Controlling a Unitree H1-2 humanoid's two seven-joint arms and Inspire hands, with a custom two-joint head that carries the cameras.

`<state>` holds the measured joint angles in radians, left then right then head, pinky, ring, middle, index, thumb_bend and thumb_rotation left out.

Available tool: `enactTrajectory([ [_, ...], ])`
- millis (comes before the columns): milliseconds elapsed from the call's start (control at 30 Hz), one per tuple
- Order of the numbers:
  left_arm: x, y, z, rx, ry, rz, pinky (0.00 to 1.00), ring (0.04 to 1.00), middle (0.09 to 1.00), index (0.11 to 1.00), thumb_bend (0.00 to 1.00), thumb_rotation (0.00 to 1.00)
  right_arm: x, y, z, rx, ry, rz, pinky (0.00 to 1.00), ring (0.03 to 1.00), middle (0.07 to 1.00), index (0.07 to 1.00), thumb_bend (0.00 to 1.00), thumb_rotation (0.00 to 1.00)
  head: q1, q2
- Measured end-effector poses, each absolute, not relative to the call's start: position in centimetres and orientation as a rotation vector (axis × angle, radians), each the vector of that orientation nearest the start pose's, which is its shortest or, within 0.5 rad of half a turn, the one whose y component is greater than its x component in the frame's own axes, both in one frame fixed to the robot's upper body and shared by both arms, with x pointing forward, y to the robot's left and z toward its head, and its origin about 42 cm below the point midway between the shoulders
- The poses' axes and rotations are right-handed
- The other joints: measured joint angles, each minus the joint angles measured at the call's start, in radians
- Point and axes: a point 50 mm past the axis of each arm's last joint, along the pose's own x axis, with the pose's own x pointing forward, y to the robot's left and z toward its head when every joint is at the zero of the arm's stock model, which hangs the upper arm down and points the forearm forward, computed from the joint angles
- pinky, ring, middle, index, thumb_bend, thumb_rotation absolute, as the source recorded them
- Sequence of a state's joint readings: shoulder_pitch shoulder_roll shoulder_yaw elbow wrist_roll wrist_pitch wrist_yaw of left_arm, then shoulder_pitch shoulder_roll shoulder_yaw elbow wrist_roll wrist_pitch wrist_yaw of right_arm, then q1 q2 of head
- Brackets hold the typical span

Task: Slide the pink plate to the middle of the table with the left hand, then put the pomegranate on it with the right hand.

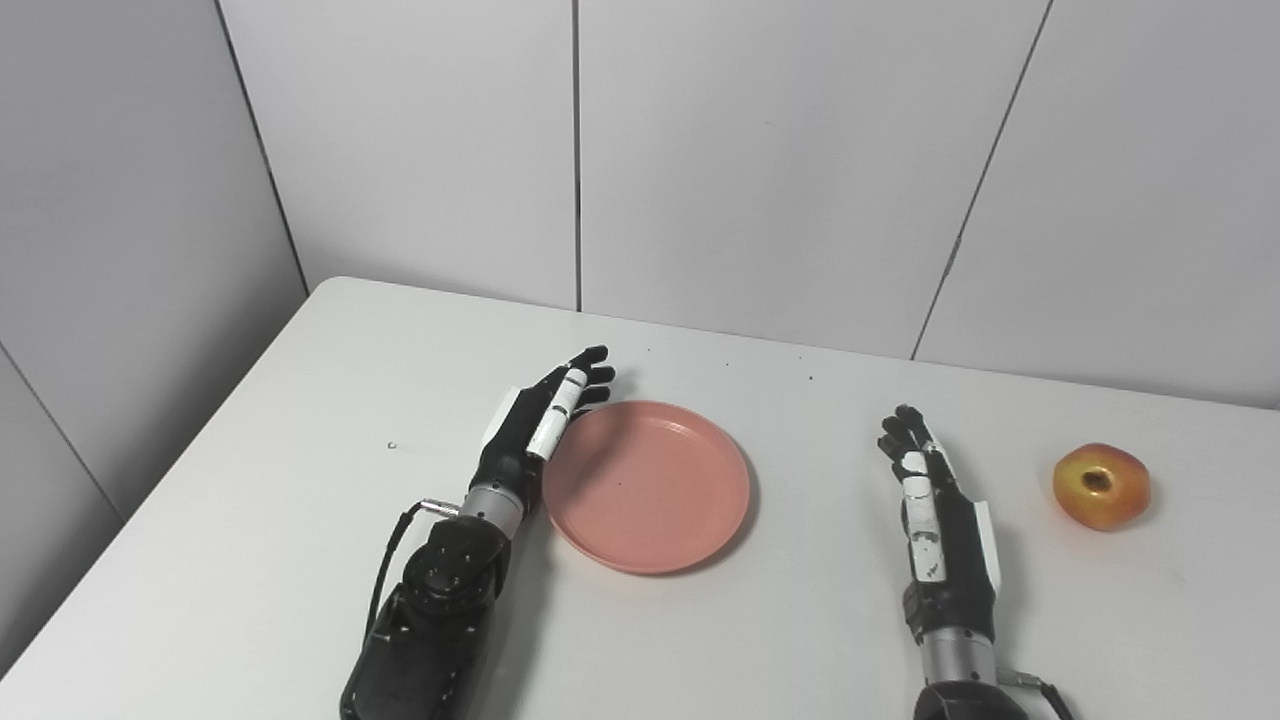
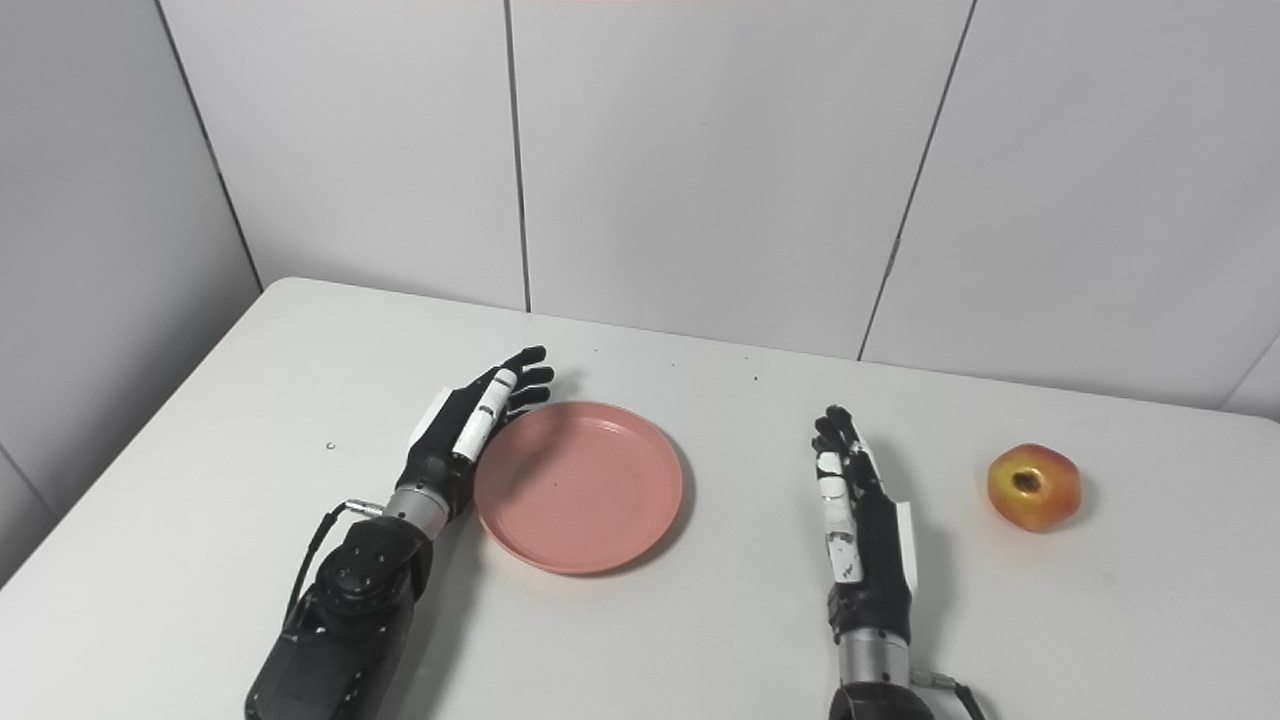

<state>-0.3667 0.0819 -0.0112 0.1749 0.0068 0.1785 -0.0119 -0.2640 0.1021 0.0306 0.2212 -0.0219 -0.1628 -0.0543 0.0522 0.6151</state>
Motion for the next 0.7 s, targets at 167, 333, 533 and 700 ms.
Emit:
enactTrajectory([
  [167, 39.4, 19.2, 15.6, 0.116, -0.007, -0.118, 0.86, 0.877, 0.88, 0.862, 0.27, 0.99, 36.2, -14.0, 13.0, 0.079, -0.19, 0.065, 0.98, 0.911, 0.893, 0.892, 0.61, 0.93, -0.009, 0.002],
  [333, 39.3, 18.8, 15.5, 0.115, -0.009, -0.122, 0.85, 0.876, 0.882, 0.864, 0.28, 0.96, 36.1, -13.9, 13.0, 0.073, -0.19, 0.069, 0.98, 0.911, 0.896, 0.893, 0.62, 0.94, -0.023, 0.006],
  [533, 39.1, 18.3, 15.3, 0.114, -0.013, -0.12, 0.85, 0.876, 0.883, 0.87, 0.29, 0.96, 35.9, -13.7, 13.0, 0.059, -0.19, 0.073, 0.97, 0.912, 0.893, 0.892, 0.63, 0.95, -0.055, 0.009],
  [700, 38.9, 17.9, 15.1, 0.097, -0.015, -0.116, 0.85, 0.883, 0.889, 0.878, 0.29, 0.99, 35.8, -13.4, 13.1, 0.048, -0.191, 0.077, 0.97, 0.917, 0.897, 0.891, 0.62, 0.94, -0.08, 0.008],
])
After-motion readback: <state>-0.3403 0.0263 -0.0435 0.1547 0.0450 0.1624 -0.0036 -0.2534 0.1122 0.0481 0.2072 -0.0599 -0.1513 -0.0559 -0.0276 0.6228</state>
